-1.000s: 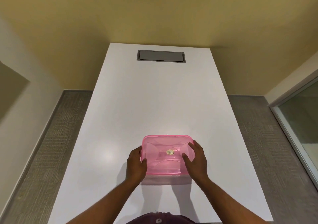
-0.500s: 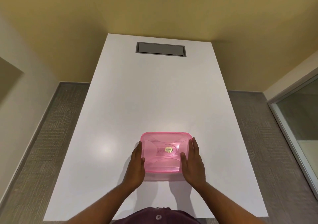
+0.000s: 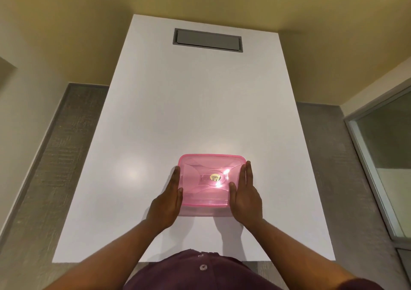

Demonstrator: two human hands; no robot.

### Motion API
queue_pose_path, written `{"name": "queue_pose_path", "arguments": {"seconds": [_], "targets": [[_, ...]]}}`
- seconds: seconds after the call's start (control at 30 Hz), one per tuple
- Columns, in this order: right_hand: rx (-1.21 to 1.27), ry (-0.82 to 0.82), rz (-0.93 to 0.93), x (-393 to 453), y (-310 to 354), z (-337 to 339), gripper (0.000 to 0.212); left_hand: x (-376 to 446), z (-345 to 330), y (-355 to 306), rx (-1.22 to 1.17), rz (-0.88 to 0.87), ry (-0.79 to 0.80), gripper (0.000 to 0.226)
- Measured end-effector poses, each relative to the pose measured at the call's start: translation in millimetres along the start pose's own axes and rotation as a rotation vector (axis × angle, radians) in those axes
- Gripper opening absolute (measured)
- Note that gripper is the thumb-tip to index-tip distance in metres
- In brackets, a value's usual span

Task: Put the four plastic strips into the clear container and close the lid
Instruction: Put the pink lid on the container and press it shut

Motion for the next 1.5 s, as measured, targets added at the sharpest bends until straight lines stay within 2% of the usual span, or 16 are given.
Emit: {"name": "queue_pose_path", "arguments": {"seconds": [0.4,0.73,0.8,0.9,0.97,1.03,1.1,1.17,1.27,1.37,1.5], "targets": [[-0.021,-0.027,0.034,2,-1,-2,0.070,3,-4,-1,-0.070,-0.130,-0.023,0.068],[-0.040,-0.009,0.060,6,-1,-1,0.071,10,-9,6,-0.202,-0.136,-0.003,0.061],[0.006,0.003,0.062,8,-2,0,0.071,14,-8,8,-0.309,-0.080,-0.037,0.060],[0.136,0.002,-0.008,9,-7,4,0.070,23,-8,12,-0.496,0.121,-0.120,0.058],[0.205,-0.024,-0.153,7,-17,7,0.067,25,-6,15,-0.534,0.273,-0.192,0.049],[0.244,-0.070,-0.334,5,-33,11,0.060,23,-5,21,-0.436,0.398,-0.226,0.052],[0.265,-0.085,-0.470,2,-47,14,0.052,17,-10,23,-0.304,0.464,-0.178,0.058],[0.265,-0.042,-0.507,3,-53,14,0.049,12,-16,23,-0.266,0.500,-0.093,0.061],[0.333,0.005,-0.525,5,-57,11,0.044,6,-23,25,-0.380,0.570,-0.006,0.065],[0.522,-0.003,-0.570,2,-64,9,0.035,3,-26,26,-0.589,0.636,0.010,0.061],[0.665,0.007,-0.565,-4,-66,7,0.029,5,-23,25,-0.660,0.604,0.028,0.052]]}}
Point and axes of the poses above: each hand's wrist, its own x-axis towards the middle knuckle, its own z-axis out of the back of the hand, y = z × x, the point moved 9 cm from there along x, towards the middle knuckle
